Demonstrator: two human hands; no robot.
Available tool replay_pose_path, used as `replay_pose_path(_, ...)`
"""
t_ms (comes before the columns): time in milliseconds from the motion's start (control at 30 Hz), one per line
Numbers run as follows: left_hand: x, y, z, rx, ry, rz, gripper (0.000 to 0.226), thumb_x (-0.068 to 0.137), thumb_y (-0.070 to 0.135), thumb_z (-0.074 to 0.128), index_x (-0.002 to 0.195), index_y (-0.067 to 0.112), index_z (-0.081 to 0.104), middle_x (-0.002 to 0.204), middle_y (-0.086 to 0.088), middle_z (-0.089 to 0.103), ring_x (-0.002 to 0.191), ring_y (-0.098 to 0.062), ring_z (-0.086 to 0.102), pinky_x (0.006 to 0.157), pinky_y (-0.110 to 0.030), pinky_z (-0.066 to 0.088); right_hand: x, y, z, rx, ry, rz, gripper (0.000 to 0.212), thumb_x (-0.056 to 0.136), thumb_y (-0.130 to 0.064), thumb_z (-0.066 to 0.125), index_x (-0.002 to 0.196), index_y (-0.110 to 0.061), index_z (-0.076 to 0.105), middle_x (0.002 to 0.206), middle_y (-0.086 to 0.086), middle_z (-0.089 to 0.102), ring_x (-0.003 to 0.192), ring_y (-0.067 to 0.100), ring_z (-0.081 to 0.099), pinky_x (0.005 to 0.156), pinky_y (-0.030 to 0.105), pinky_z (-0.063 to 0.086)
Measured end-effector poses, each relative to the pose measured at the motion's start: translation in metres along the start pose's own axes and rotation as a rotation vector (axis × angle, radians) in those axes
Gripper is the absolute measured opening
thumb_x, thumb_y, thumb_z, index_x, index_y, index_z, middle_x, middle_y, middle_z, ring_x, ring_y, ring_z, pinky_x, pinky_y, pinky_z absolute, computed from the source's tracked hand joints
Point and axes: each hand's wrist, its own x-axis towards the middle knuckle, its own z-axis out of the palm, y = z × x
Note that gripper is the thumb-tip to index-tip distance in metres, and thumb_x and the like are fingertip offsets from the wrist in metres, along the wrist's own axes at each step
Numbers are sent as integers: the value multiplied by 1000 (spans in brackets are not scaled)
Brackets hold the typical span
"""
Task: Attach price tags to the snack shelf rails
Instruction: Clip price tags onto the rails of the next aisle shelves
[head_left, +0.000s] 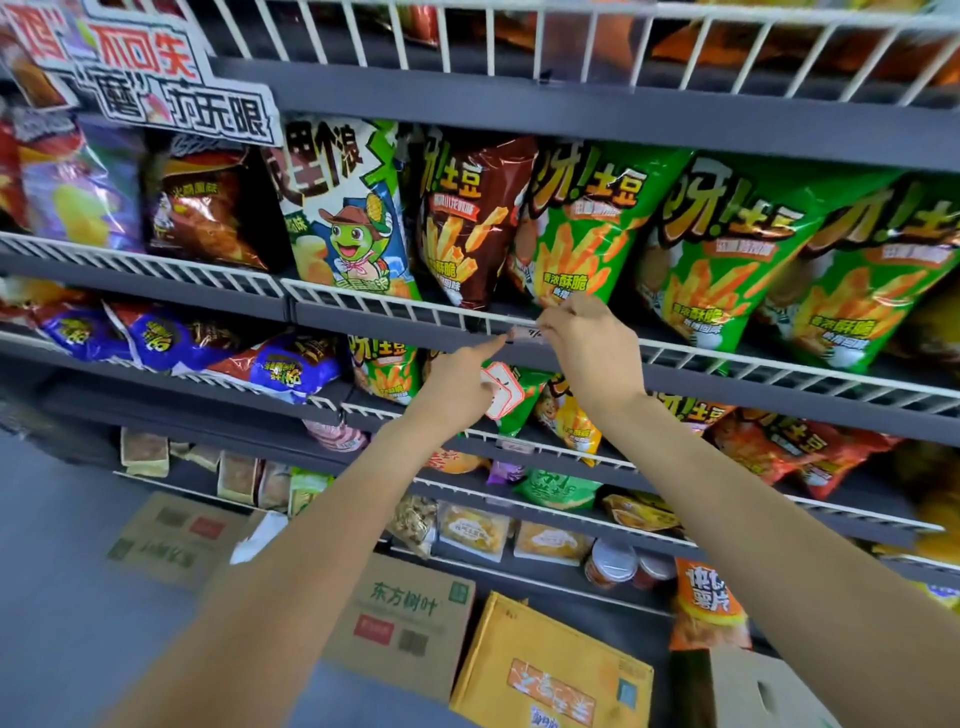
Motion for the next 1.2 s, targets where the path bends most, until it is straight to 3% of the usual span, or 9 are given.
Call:
replay_pose_path(100, 2, -1, 0, 8, -5, -3, 64, 90, 4, 51, 145, 29, 29, 80, -12, 60, 57, -12, 46, 57, -16, 33, -1, -3, -5, -41, 31, -51, 35, 51, 13, 76, 76, -7, 63, 69, 9, 59, 62, 29, 58, 37, 21, 32)
replay_pose_path(200, 4, 0, -1, 7, -10, -4, 64, 90, 5, 52, 146, 27, 29, 66, -4, 51, 53, -9, 43, 56, -15, 33, -7, -4, -6, -79, 13, -108, 40, 41, 15, 77, 72, -6, 64, 71, 10, 61, 58, 28, 59, 36, 21, 35)
replay_pose_path(367, 4, 1, -3, -10, -18, 3, 63, 90, 4, 53, 145, 24, 30, 92, -19, 64, 48, -8, 43, 50, -13, 35, -14, -7, -6, -172, -12, -98, 48, 27, 17, 77, 67, -6, 62, 73, 9, 61, 55, 27, 57, 38, 16, 24)
replay_pose_path(467, 4, 1, -4, -7, -25, 7, 63, 90, 5, 53, 145, 24, 30, 95, -21, 64, 49, -6, 42, 50, -8, 36, -17, -6, -5, -195, -10, -75, 49, 29, 18, 78, 71, -4, 64, 80, 11, 61, 58, 28, 57, 38, 17, 24)
replay_pose_path(800, 6, 0, -6, 17, -33, 19, 64, 91, 6, 53, 146, 25, 27, 107, -23, 64, 52, -6, 41, 59, -14, 33, -24, -7, -2, -281, -28, -37, 48, 37, 11, 82, 81, -4, 68, 81, 10, 59, 58, 24, 57, 39, 17, 21)
replay_pose_path(900, 7, 1, -6, 19, -35, 16, 64, 91, 8, 53, 146, 26, 26, 118, -23, 59, 63, -13, 49, 68, -22, 37, -26, -8, 0, -293, -36, -27, 45, 42, 6, 84, 83, -6, 69, 82, 8, 60, 61, 23, 58, 39, 16, 20)
replay_pose_path(967, 8, 0, -6, -20, -37, 9, 63, 91, 11, 55, 146, 26, 28, 126, -24, 54, 90, -28, 59, 81, -31, 42, -28, -8, 1, -306, -53, -28, 45, 46, 1, 86, 87, -7, 70, 83, 7, 60, 63, 22, 59, 39, 17, 19)
replay_pose_path(1067, 12, -3, -6, -48, -32, -7, 62, 91, 14, 56, 145, 26, 29, 136, -21, 47, 125, -38, 43, 101, -43, 37, -29, -8, 1, -334, -61, -30, 45, 49, -4, 86, 92, -8, 70, 84, 6, 60, 65, 22, 60, 38, 17, 19)
replay_pose_path(1200, 6, -3, -6, -54, -1, 3, 59, 92, 15, 55, 145, 25, 32, 133, -21, 49, 124, -41, 43, 100, -45, 37, -35, -5, 5, -348, -57, -62, 57, 50, -7, 87, 104, -4, 68, 83, 8, 59, 64, 22, 61, 35, 19, 20)
